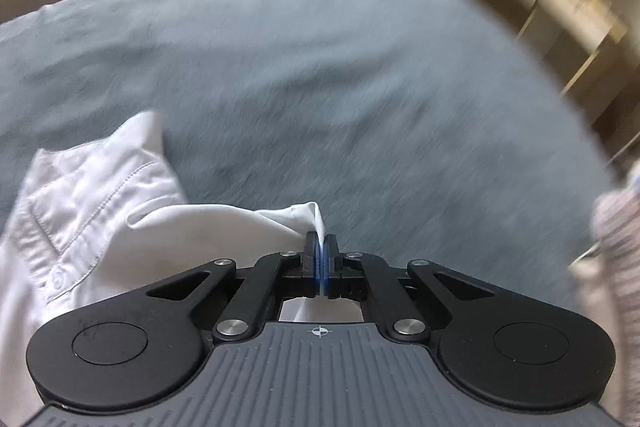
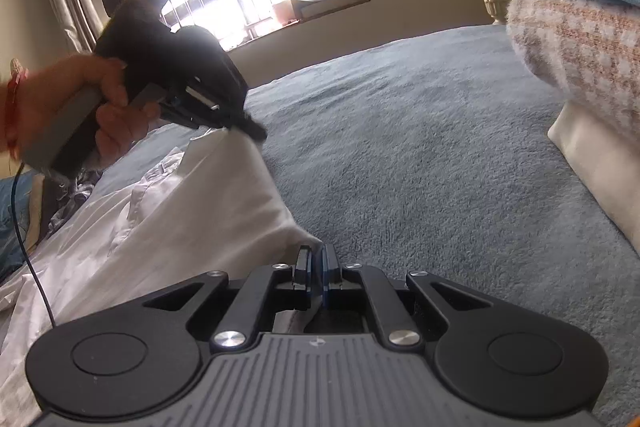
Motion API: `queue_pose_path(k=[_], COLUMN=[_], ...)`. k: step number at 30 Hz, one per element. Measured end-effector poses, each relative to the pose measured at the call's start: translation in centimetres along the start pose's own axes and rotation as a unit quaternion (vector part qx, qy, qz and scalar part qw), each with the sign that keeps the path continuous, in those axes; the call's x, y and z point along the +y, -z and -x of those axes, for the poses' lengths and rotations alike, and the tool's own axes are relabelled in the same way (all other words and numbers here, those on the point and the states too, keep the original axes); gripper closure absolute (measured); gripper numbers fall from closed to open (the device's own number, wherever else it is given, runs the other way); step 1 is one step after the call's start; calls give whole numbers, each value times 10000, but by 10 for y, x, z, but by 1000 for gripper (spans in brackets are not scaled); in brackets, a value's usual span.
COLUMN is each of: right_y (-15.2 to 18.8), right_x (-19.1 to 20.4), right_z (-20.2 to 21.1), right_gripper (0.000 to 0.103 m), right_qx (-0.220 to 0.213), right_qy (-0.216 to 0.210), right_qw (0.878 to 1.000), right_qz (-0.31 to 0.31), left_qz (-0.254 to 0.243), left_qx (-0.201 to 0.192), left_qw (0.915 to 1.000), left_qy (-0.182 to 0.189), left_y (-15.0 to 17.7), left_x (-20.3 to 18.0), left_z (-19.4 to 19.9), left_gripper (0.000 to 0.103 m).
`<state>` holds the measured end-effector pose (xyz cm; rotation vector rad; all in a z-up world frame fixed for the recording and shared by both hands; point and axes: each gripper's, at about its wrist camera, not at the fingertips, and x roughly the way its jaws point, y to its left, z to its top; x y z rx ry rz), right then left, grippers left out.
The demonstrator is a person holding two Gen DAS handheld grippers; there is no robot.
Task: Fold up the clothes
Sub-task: 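Release the right gripper and smooth the folded shirt side flat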
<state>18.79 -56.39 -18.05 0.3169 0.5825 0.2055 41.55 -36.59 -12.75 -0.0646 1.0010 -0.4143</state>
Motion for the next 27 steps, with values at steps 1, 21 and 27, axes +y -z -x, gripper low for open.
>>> queue_pose_path(k=[1, 21, 27], right_y=[0, -2, -8], right_x=[0, -10, -20], right_z=[0, -6, -3], right_gripper=[99, 99, 85], right_qx=[-9, 130, 225], right_qy=[9, 235, -48], right_qw=[10000, 9990, 9974], right_qz=[1, -369, -684], left_qz=[100, 606, 641], left_qx=[-92, -142, -160], left_qw=[9998, 9979, 9978], left_qy=[130, 186, -66], left_y=[3, 13, 15], left_x=[4, 23, 22], left_z=[0, -25, 1], left_gripper=[103, 84, 56])
